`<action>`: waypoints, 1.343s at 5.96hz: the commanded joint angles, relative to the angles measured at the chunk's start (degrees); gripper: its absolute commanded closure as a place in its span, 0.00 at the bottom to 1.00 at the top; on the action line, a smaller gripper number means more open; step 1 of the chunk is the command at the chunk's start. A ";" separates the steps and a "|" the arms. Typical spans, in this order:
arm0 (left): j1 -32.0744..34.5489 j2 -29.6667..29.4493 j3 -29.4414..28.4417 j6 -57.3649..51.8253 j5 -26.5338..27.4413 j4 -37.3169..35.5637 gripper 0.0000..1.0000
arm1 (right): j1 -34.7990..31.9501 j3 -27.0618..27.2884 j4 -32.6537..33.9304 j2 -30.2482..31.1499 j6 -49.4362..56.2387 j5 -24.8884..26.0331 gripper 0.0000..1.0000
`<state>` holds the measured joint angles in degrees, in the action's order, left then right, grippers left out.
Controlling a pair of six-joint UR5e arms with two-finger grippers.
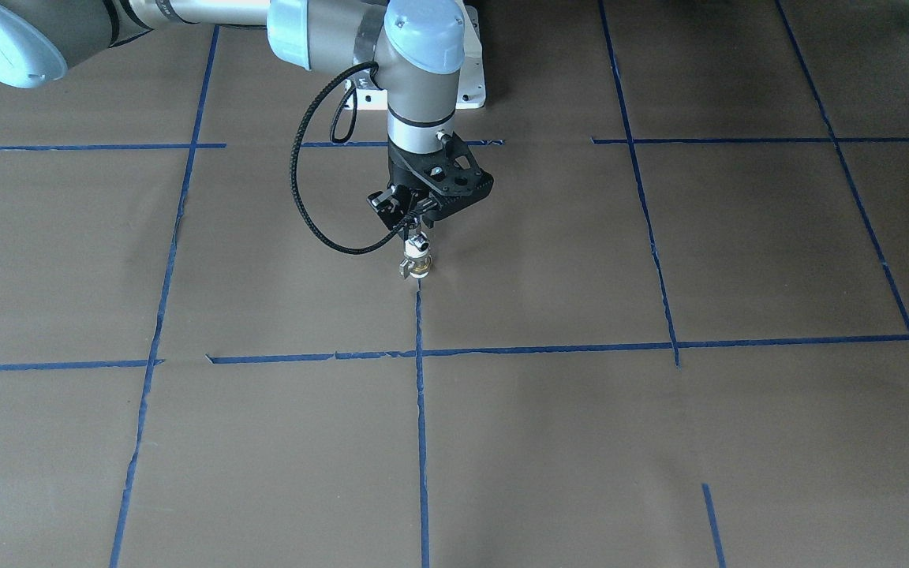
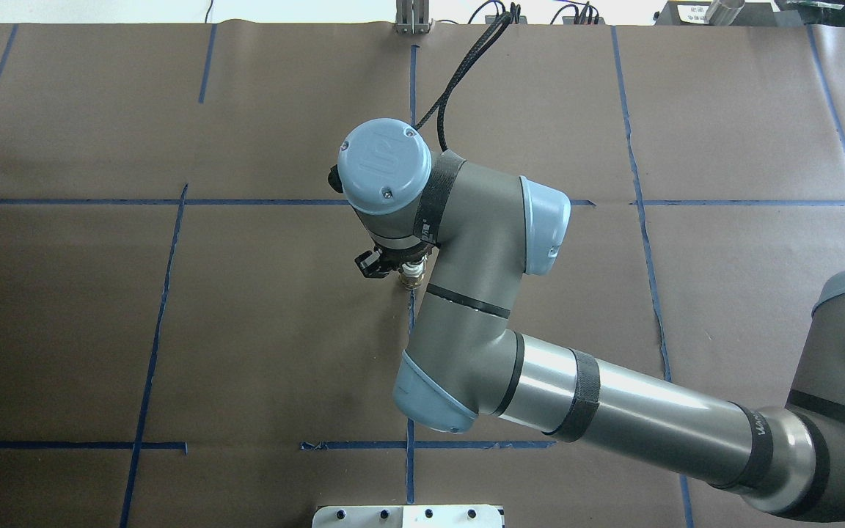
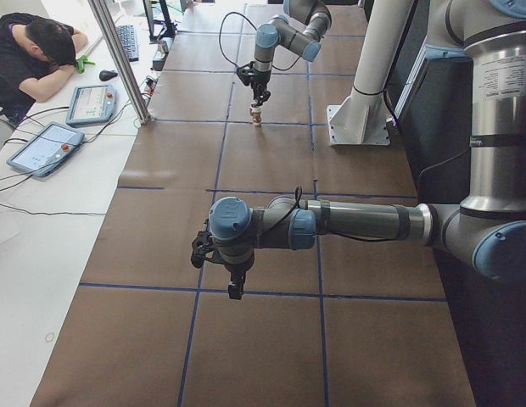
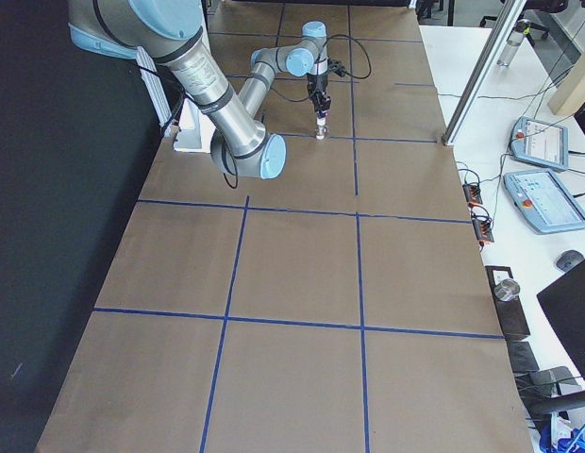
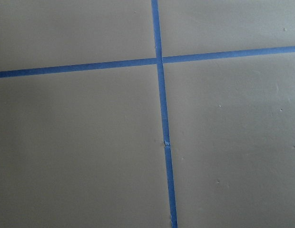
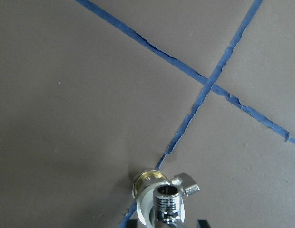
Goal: Assemble PPR valve and pipe with both arms
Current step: 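Lower the chrome valve onto the pipe piece's fitting with the right gripper, then open the right gripper and lift it away from the assembly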
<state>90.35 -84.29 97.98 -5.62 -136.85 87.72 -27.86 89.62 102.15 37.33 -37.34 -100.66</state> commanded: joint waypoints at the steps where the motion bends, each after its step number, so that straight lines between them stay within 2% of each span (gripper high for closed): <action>1: 0.00 -0.18 0.11 0.00 0.00 0.00 0.00 | -0.44 0.03 0.06 -0.41 0.08 -0.32 0.01; 2: -0.09 -0.26 0.02 -0.17 0.26 0.00 0.00 | -1.74 0.29 -0.02 -0.68 -0.01 -0.85 0.00; 3: -0.18 -0.35 -0.67 -0.35 0.52 0.00 0.00 | -5.50 0.03 0.24 -0.59 0.08 -5.38 0.00; 4: -0.61 -0.35 -0.59 -0.61 1.57 -0.09 0.00 | -11.63 -1.19 0.50 -0.07 0.25 -15.52 0.00; 5: -0.62 -0.44 -0.68 -0.44 1.76 -0.44 0.00 | -17.43 -4.07 0.42 0.20 1.39 -23.19 0.00; 6: -1.75 -0.35 -1.20 -0.44 1.93 -0.88 0.00 | -21.93 -6.71 0.50 0.81 5.40 -26.05 0.00; 7: -1.76 0.17 -1.30 -0.61 2.02 -0.88 0.00 | -25.63 -9.35 0.50 4.21 11.62 -27.56 0.00; 8: -1.76 0.35 -1.30 -0.62 2.02 -0.88 0.00 | -32.10 -9.37 0.68 8.85 24.64 -27.92 0.00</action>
<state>88.66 -84.18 96.73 -6.20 -134.86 86.87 -54.29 81.10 102.71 42.16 -23.32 -127.64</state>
